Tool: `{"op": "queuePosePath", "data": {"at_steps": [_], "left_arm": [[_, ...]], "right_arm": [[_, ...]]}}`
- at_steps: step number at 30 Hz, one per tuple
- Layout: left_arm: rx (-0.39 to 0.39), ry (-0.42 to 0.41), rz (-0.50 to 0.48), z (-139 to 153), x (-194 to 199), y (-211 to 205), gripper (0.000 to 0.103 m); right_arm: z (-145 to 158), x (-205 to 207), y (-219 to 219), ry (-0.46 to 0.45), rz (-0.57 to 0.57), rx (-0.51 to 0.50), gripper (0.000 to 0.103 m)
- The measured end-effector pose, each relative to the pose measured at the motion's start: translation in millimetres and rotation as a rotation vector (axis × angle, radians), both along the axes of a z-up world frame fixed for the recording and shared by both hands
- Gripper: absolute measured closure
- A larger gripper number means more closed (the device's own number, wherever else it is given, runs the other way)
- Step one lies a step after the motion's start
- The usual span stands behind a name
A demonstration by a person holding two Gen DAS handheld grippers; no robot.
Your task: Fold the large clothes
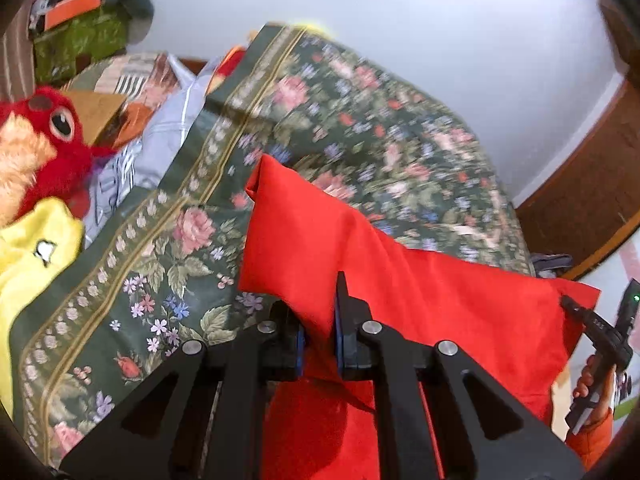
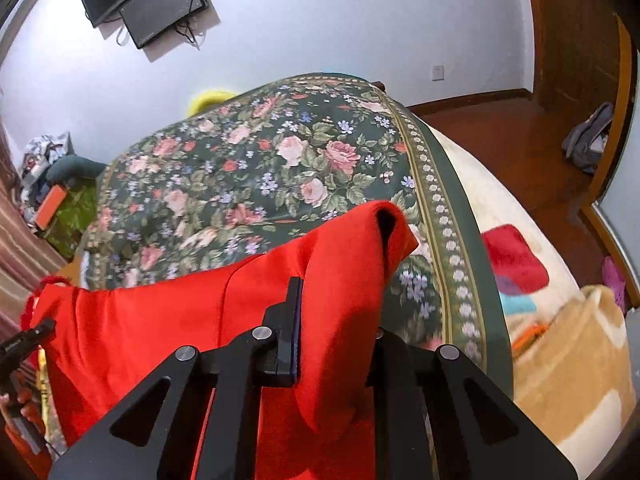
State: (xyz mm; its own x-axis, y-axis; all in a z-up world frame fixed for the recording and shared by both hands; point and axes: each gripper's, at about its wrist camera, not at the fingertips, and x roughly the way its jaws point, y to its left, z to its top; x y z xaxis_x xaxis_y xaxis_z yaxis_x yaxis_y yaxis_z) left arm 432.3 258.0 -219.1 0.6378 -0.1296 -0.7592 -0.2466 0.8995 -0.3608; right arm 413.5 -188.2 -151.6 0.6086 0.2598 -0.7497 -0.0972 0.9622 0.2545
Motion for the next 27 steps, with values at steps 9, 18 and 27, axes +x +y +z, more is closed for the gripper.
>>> {"op": "queuePosePath", "data": {"at_steps": [9, 18, 27], "left_arm": [[-0.071, 0.208, -0.001, -88, 23, 15, 0.087], [0.027, 0.268, -0.001, -79, 2, 16, 0.075], [0.125, 0.26, -0.04, -29, -54, 8, 0.075]], "right_arm": [[-35, 10, -10, 0.046, -0.005, -0.037, 0.087], [-32, -1, -26, 0.118, -0.036, -0.126, 0.041], [5, -67, -43, 0.19, 0.043, -0.182, 0.041]]}}
